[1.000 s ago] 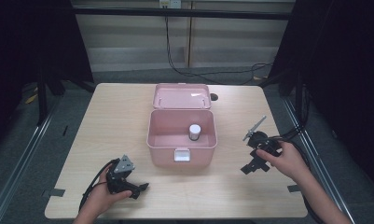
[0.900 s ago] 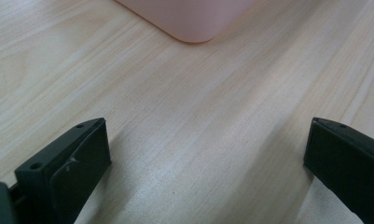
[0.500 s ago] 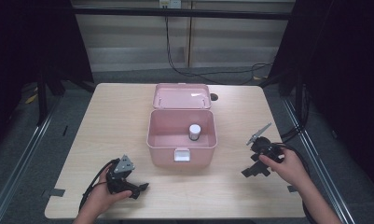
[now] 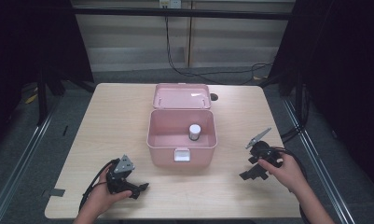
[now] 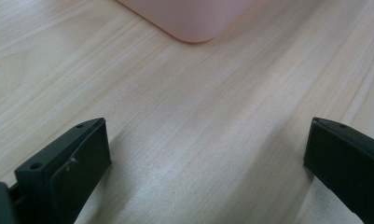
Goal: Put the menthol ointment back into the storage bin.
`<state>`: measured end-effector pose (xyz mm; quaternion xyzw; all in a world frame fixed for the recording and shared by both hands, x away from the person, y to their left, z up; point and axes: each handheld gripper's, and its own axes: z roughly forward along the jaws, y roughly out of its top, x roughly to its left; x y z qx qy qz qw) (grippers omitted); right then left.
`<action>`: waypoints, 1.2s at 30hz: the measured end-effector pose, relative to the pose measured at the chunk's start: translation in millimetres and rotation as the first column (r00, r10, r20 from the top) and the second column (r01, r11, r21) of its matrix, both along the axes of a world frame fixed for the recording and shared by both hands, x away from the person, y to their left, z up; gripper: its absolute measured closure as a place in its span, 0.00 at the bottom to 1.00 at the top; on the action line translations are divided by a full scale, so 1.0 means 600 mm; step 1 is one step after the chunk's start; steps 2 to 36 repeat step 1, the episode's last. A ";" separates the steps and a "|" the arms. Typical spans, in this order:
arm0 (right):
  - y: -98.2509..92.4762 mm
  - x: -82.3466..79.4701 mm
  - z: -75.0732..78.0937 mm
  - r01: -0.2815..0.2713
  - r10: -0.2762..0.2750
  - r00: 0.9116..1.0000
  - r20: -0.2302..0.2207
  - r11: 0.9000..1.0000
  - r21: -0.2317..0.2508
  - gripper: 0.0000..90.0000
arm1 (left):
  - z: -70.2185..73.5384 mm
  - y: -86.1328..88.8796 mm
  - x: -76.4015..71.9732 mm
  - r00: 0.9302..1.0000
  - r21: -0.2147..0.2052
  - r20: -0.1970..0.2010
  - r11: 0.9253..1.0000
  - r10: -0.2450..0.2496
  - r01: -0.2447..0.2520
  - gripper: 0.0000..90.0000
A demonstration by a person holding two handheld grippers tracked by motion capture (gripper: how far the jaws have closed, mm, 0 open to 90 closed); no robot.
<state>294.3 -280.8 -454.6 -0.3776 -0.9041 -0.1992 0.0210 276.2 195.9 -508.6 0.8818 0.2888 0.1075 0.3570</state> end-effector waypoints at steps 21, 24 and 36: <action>0.000 0.000 -0.001 -0.006 0.006 1.000 0.002 1.000 0.004 0.18 | 0.000 0.000 0.000 1.000 0.000 0.000 1.000 0.000 0.000 0.00; 0.000 0.000 -0.001 -0.006 0.006 1.000 0.002 1.000 0.004 0.18 | 0.000 0.000 0.000 1.000 0.000 0.000 1.000 0.000 0.000 0.00; 0.000 0.000 -0.001 -0.006 0.006 1.000 0.002 1.000 0.004 0.18 | 0.000 0.000 0.000 1.000 0.000 0.000 1.000 0.000 0.000 0.00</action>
